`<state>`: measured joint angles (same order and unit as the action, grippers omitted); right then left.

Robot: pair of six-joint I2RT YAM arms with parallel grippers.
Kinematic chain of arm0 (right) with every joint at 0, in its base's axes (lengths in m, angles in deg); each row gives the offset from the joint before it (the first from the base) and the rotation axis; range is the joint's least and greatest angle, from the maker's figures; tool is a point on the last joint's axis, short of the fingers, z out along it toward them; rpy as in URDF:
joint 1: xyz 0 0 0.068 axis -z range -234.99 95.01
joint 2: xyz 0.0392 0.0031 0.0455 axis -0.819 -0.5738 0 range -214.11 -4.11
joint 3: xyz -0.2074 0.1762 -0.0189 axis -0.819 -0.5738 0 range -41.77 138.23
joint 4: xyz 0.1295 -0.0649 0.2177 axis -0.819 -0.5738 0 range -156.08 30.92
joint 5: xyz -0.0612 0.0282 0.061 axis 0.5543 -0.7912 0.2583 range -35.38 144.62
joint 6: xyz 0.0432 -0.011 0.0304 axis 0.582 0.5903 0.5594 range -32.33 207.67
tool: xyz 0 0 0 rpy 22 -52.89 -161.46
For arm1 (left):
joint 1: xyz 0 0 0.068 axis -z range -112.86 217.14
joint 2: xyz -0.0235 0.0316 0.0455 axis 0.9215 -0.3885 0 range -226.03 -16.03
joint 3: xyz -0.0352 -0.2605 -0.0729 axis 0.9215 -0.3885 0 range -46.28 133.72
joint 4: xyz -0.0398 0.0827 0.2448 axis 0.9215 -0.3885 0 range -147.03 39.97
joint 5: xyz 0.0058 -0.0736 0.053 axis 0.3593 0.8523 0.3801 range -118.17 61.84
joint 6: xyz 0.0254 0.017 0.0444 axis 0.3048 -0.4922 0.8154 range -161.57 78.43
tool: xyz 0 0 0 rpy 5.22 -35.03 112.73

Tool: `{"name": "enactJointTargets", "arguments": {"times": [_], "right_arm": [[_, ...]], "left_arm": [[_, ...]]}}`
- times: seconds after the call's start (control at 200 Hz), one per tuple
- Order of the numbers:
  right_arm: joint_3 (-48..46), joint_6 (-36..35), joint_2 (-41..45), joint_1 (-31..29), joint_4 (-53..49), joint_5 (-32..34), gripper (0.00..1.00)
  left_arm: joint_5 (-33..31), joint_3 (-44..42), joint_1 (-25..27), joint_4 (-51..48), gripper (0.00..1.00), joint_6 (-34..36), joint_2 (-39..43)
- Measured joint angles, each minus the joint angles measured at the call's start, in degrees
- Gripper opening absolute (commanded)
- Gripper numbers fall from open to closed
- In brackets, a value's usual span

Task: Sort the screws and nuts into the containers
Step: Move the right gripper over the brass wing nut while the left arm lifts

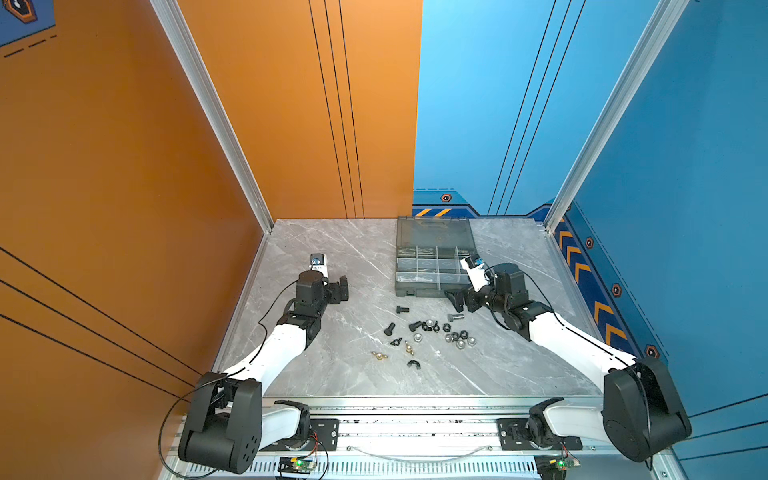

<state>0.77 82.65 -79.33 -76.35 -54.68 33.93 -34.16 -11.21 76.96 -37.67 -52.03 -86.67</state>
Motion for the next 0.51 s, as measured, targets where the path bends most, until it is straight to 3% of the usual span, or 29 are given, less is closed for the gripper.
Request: {"name": "enactJointTargets", "arguments": {"times": [0.2,0.506], "right_arm": [[5.1,-3.6,-4.1,-8.9,-3.9,-5.1,0.92],[11.1,-8.1,-14.0,-24.5,-5.6,-6.4,0.87]], "left_arm": [[4.8,0.0,0.0,-4.2,0.98,-7.7,2.6],[6.7,1.4,-0.1,-11.7,0.98,-11.3,3.0]]}}
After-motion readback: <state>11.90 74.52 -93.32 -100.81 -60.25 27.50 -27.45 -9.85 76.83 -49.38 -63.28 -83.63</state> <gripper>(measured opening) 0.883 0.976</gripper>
